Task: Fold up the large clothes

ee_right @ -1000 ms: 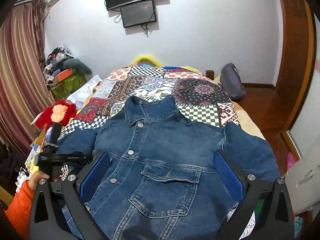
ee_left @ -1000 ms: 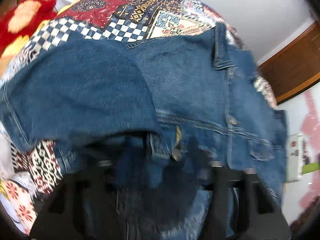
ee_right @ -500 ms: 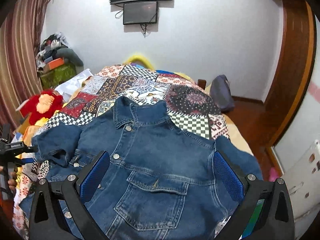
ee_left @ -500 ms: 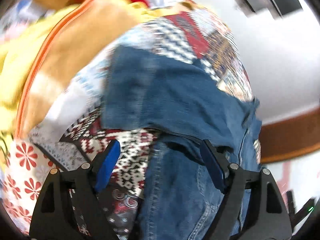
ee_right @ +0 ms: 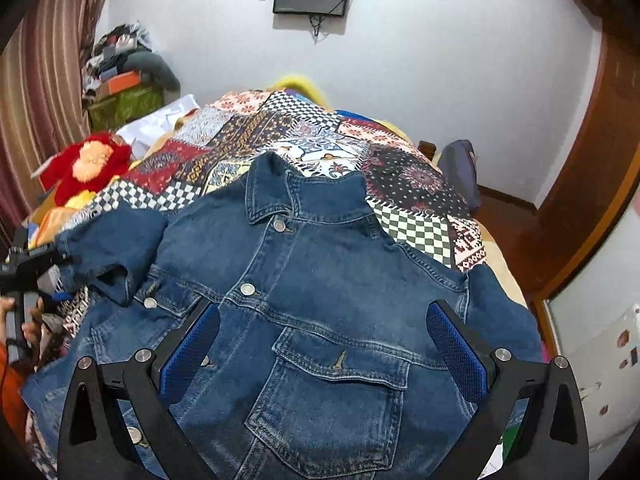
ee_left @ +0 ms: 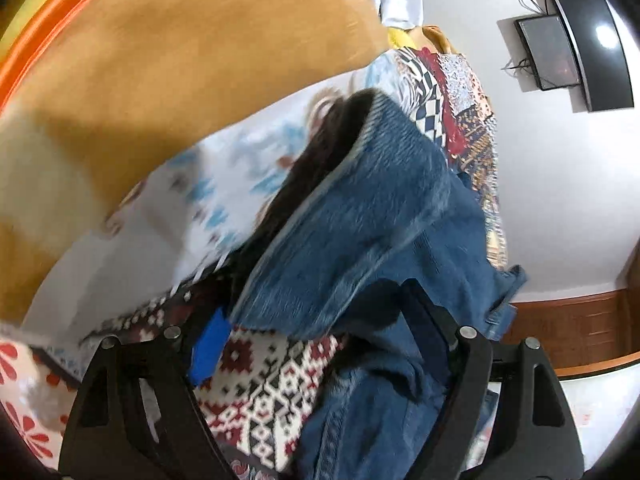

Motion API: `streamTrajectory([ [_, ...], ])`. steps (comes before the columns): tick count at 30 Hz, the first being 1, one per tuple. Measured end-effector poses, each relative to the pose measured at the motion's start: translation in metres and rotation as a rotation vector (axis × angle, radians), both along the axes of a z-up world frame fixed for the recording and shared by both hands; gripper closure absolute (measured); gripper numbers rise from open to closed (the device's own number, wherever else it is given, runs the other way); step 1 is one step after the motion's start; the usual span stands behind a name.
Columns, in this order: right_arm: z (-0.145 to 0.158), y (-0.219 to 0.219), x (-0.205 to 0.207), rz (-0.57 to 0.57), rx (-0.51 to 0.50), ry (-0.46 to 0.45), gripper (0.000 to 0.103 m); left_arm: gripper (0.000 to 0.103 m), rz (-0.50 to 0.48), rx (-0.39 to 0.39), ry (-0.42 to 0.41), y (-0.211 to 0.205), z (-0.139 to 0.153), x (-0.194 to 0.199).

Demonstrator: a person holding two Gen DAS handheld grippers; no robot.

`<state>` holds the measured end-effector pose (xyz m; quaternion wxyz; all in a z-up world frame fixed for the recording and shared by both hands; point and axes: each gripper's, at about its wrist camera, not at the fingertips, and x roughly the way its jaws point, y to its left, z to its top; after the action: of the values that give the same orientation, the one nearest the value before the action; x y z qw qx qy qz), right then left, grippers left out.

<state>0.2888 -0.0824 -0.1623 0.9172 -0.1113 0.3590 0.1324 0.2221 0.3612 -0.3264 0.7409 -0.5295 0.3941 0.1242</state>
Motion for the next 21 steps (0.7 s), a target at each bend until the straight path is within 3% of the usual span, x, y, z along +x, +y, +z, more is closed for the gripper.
streamTrajectory([
  [2, -0.003, 0.002, 0.002, 0.001, -0.009, 0.006, 0.0, 0.036, 0.005, 0.102, 0.038, -0.005, 0.003, 0.007],
  [4, -0.005, 0.0, 0.005, -0.001, -0.006, 0.017, 0.0, 0.06, 0.001, 0.213, 0.102, -0.013, 0.008, 0.012],
  [7, -0.007, -0.003, 0.006, 0.0, 0.013, 0.035, 0.0, 0.08, -0.029, 0.361, 0.146, -0.024, 0.023, 0.016],
  [11, -0.005, -0.012, 0.005, -0.007, 0.021, 0.024, 0.0, 0.086, -0.073, 0.514, 0.124, -0.037, 0.064, 0.019],
  [15, 0.0, -0.025, 0.004, -0.019, 0.045, 0.002, 0.0, 0.087, -0.115, 0.602, -0.007, -0.061, 0.125, 0.03],
  [21, 0.012, -0.045, 0.004, -0.029, 0.098, -0.038, 0.0, 0.088, -0.27, 0.763, -0.215, -0.136, 0.225, 0.062],
])
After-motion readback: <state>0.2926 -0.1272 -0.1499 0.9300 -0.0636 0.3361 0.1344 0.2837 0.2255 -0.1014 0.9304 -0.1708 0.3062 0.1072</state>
